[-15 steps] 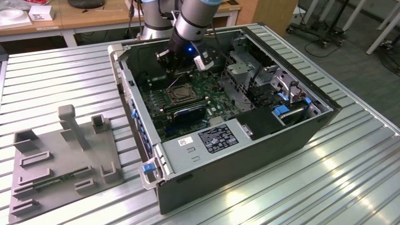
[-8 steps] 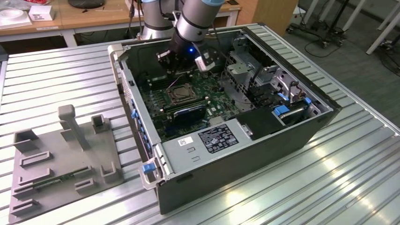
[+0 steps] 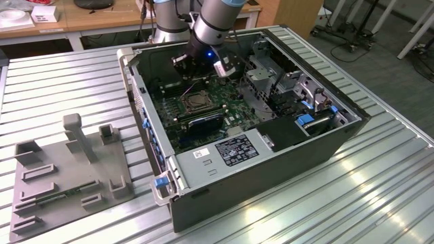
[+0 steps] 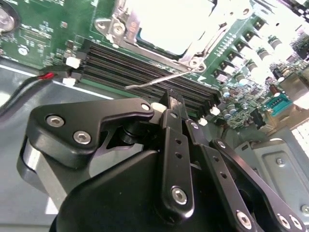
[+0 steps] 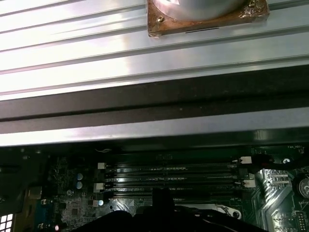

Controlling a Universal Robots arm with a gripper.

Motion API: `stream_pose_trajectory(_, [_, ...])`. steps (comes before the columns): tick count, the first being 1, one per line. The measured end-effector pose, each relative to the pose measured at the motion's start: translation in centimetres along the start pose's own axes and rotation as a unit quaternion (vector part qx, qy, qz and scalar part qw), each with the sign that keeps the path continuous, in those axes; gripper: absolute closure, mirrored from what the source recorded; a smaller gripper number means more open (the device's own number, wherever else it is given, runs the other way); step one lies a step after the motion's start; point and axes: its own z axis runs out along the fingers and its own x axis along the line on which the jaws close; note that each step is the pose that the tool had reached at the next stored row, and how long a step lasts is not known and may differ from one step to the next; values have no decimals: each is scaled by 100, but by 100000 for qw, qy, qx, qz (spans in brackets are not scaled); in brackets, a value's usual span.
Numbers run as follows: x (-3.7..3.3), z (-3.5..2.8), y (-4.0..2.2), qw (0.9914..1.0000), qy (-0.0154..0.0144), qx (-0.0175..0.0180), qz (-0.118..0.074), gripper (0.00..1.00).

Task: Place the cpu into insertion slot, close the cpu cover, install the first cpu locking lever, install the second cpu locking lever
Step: 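Install the first cpu locking lever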

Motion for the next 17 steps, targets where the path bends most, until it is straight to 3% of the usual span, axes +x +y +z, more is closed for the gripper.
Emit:
stream_pose_trajectory(2, [-23,-4,2,100000,146,0,45,89])
stream_pose_trajectory(8, [-71,6,1,100000,157,-9,47,89])
stream_pose_trajectory(17, [-87,23,-4,100000,161,-32,45,89])
